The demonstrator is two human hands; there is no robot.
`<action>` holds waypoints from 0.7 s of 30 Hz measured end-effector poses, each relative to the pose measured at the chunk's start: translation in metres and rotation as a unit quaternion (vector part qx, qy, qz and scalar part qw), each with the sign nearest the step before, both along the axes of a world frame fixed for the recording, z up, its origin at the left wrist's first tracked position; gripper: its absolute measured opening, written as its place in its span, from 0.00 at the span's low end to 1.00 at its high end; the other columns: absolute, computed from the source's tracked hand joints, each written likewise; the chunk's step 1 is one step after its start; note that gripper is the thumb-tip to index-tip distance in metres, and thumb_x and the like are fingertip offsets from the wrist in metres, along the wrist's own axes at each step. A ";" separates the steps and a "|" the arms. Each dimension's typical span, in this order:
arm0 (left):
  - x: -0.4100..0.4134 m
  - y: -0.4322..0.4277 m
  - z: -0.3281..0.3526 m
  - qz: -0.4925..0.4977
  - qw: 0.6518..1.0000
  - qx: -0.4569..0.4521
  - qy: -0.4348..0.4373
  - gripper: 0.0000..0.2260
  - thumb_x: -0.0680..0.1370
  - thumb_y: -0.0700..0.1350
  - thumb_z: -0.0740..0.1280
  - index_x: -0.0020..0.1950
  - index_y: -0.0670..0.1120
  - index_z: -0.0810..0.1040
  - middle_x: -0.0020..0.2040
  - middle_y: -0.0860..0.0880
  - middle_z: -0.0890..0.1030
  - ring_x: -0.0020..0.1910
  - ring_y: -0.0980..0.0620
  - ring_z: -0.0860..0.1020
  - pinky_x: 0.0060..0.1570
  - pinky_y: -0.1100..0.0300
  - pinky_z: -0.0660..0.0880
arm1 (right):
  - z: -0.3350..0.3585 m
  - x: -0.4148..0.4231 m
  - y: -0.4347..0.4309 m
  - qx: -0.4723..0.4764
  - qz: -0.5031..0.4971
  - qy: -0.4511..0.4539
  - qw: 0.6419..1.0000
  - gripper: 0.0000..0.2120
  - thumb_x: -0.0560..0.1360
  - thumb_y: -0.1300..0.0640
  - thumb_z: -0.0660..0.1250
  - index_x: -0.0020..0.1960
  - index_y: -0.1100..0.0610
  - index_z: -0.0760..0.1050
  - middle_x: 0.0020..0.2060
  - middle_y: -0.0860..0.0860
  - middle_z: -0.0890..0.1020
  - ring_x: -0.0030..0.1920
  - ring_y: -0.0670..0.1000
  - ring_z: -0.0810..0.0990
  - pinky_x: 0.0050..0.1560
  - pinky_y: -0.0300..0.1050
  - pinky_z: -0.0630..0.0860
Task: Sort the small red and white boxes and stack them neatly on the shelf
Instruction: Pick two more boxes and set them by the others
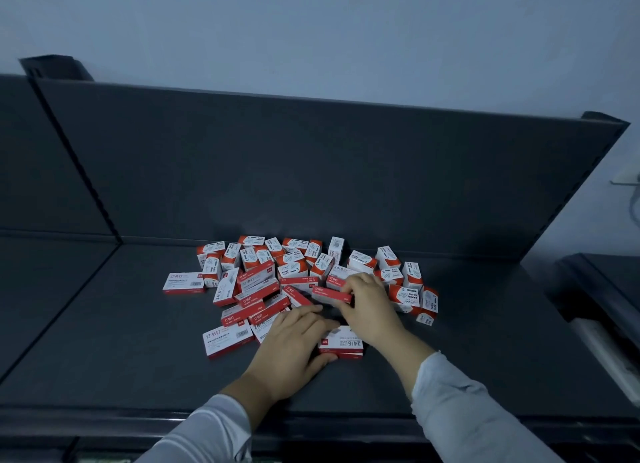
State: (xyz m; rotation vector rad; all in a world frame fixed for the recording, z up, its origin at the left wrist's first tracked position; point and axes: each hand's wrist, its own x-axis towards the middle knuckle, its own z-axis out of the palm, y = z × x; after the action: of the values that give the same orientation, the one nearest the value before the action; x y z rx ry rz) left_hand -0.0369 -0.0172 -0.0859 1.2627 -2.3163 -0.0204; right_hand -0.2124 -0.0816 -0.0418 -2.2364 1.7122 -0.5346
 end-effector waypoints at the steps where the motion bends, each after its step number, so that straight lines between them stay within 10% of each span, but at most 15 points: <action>1: 0.000 0.000 0.000 0.002 1.000 -0.001 -0.003 0.18 0.75 0.62 0.62 0.62 0.56 0.73 0.58 0.59 0.79 0.66 0.56 0.67 0.62 0.63 0.62 | 0.000 -0.004 0.002 0.005 -0.007 -0.015 1.000 0.07 0.76 0.55 0.69 0.51 0.55 0.74 0.54 0.49 0.76 0.60 0.50 0.71 0.56 0.38 0.66; 21: 0.000 0.001 0.003 0.005 1.000 0.020 0.005 0.18 0.75 0.62 0.62 0.62 0.57 0.72 0.58 0.60 0.78 0.67 0.57 0.66 0.61 0.62 0.63 | 0.028 -0.068 0.023 0.201 -0.018 -0.030 0.979 0.14 0.79 0.61 0.60 0.61 0.52 0.77 0.54 0.46 0.79 0.54 0.47 0.78 0.51 0.41 0.74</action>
State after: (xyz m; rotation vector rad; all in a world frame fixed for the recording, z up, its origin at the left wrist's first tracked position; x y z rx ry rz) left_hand -0.0366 -0.0160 -0.0825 1.2909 -2.3110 -0.0699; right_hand -0.2805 -0.0588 -0.0137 -1.8897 1.6585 -0.2320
